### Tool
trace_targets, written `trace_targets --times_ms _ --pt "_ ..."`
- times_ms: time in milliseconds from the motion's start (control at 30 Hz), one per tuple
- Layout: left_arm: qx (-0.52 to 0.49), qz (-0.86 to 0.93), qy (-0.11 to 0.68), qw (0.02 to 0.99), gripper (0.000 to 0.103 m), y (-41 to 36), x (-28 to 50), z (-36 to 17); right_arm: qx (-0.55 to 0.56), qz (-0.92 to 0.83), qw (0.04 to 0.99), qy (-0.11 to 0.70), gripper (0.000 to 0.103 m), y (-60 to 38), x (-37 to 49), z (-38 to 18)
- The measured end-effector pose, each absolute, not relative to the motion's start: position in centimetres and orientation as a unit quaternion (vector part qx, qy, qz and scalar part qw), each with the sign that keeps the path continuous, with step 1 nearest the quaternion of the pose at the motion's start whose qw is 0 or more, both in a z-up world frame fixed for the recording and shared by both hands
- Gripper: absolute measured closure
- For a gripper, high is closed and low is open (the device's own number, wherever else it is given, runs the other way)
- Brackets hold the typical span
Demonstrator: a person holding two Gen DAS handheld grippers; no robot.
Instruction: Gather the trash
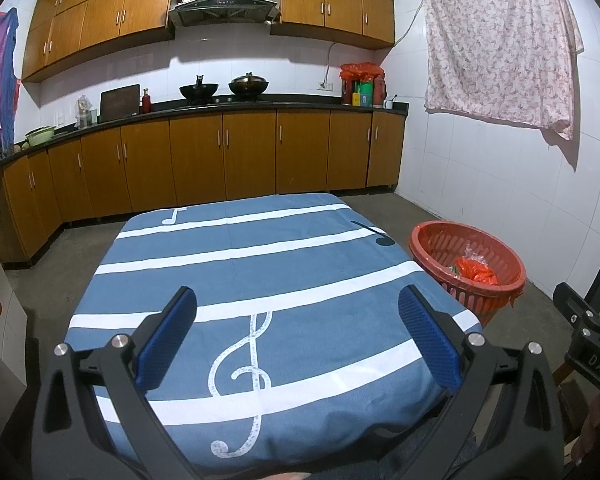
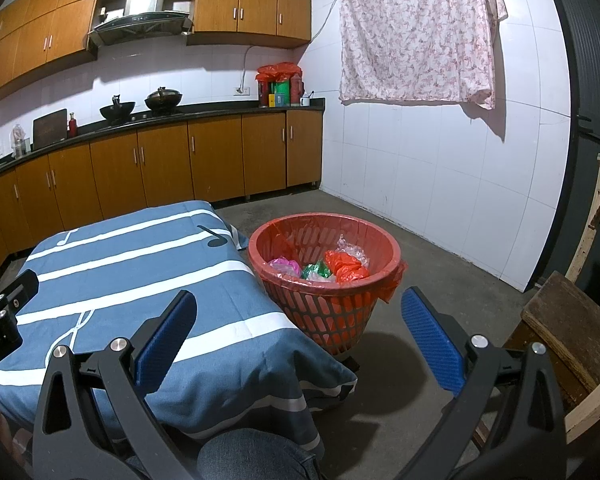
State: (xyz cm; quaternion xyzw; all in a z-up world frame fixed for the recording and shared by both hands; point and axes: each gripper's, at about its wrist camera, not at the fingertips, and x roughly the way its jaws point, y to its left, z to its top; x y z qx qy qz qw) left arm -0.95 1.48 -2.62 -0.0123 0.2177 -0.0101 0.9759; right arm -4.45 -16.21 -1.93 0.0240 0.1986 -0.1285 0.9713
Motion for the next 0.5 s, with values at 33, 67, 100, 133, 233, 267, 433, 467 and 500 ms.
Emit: trace_targets --times_ms 33,67,100,133,233,267,433,467,500 --pt "-0.013 -0.009 0.218 0.976 0.004 1.45 -1.02 -2.76 0.024 -0.129 0.971 0.199 0.002 -16.20 -4.46 -1.93" --pt "-0.013 -0.008 0.219 0.976 0.004 1.48 -0.95 -2.90 0.024 -0.129 0.971 0.199 0.002 -16.16 -4.54 -1.95" --pt "-0.013 -0.007 0.219 0.976 0.004 1.46 -1.05 -2.98 0.024 -0.129 0.971 0.199 0.002 -16.14 -4.58 -1.95" --pt "-0.013 -0.007 0.219 0.976 0.004 1.38 -0.96 -2.99 0.024 -0.129 0.971 0.199 0.002 -16.19 -4.50 -1.92" --pt "-0.012 -0.004 0.218 0.976 0.004 1.31 -1.04 -3.04 0.025 -0.129 0.971 0.200 0.002 -16.16 -4.56 -1.90" --pt "-0.012 -0.004 0.219 0.976 0.004 1.33 -1.02 -3.03 0.025 -0.129 0.971 0.200 0.002 -16.06 -4.68 -2.01" --pt "-0.012 -0.003 0.220 0.975 0.004 1.32 -1.16 -3.05 0.025 -0.129 0.971 0.200 0.002 -16.00 -4.80 -2.07" --pt "-0.013 -0.003 0.221 0.975 0.004 1.33 -1.18 -3.01 0.025 -0.129 0.971 0.200 0.002 -15.91 -4.97 -2.11" --pt "-0.014 -0.003 0.220 0.975 0.004 1.34 -1.23 -3.02 0.025 -0.129 0.971 0.200 0.002 -15.92 -4.96 -2.10"
